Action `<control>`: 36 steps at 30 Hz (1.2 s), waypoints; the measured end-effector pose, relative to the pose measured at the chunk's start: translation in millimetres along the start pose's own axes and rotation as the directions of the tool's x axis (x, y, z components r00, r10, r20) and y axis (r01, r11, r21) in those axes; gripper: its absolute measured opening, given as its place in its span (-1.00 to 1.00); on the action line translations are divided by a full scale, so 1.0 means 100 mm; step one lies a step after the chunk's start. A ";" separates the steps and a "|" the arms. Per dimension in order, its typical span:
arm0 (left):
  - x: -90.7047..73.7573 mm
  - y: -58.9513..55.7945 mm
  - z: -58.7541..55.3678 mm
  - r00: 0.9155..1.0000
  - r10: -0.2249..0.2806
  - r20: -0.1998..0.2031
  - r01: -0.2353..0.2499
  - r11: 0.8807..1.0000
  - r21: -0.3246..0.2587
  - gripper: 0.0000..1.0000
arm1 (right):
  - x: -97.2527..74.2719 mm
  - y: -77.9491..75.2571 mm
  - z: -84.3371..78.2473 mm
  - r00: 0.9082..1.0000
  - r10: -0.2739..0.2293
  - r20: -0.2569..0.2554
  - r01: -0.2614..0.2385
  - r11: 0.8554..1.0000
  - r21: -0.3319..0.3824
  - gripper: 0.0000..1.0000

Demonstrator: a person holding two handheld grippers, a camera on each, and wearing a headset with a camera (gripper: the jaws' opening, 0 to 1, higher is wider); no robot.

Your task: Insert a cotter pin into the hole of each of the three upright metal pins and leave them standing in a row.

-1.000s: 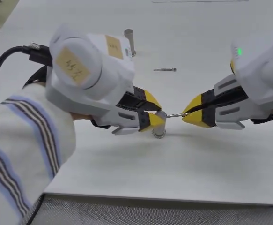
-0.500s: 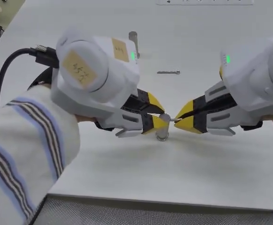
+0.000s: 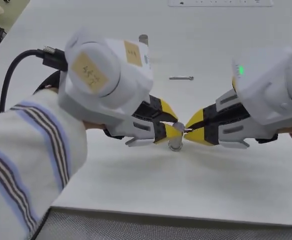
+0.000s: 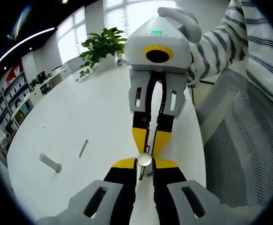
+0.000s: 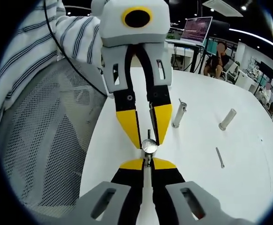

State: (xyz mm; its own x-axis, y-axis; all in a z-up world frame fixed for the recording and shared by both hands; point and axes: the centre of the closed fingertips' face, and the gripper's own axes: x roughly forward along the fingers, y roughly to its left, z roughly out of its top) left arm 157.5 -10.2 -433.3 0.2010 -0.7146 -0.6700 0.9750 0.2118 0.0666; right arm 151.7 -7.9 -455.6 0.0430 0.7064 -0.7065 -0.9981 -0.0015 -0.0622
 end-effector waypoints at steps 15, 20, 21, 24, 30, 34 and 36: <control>-0.02 -0.02 -0.03 1.000 -0.006 -0.003 0.006 1.000 -0.006 -0.82 | -0.11 0.01 0.03 0.999 -0.033 0.041 0.032 0.999 0.028 -1.00; -0.03 -0.03 -0.02 1.000 -0.004 -0.004 0.004 1.000 -0.007 -0.82 | -0.09 0.01 0.06 0.998 -0.032 0.048 0.032 0.999 0.004 -1.00; -0.03 -0.03 -0.02 1.000 -0.004 -0.004 0.004 1.000 -0.007 -0.82 | -0.10 0.02 0.07 0.998 -0.031 0.050 0.030 1.000 0.003 -1.00; -0.02 -0.03 -0.02 1.000 -0.005 -0.003 0.005 1.000 -0.011 -0.82 | -0.09 0.01 0.09 0.998 -0.028 0.051 0.028 1.000 -0.006 -1.00; -0.02 -0.04 -0.01 1.000 -0.004 -0.002 0.004 1.000 -0.013 -0.82 | -0.10 0.00 0.08 0.999 -0.025 0.047 0.025 1.000 -0.012 -1.00; -0.02 -0.04 0.00 1.000 -0.004 -0.001 0.004 1.000 -0.025 -0.82 | -0.10 -0.01 0.08 0.999 -0.027 0.047 0.028 1.000 -0.009 -1.00; -0.02 -0.04 0.01 1.000 -0.005 0.001 0.005 1.000 -0.021 -0.81 | -0.10 0.00 0.08 0.999 -0.025 0.048 0.026 1.000 -0.007 -1.00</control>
State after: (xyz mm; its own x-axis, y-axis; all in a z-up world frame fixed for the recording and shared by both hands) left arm 153.6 -10.1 -432.0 0.1962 -0.7161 -0.6699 0.9739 0.2221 0.0479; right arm 151.1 -9.2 -443.0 0.0660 0.7395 -0.6699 -0.9963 0.0116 -0.0853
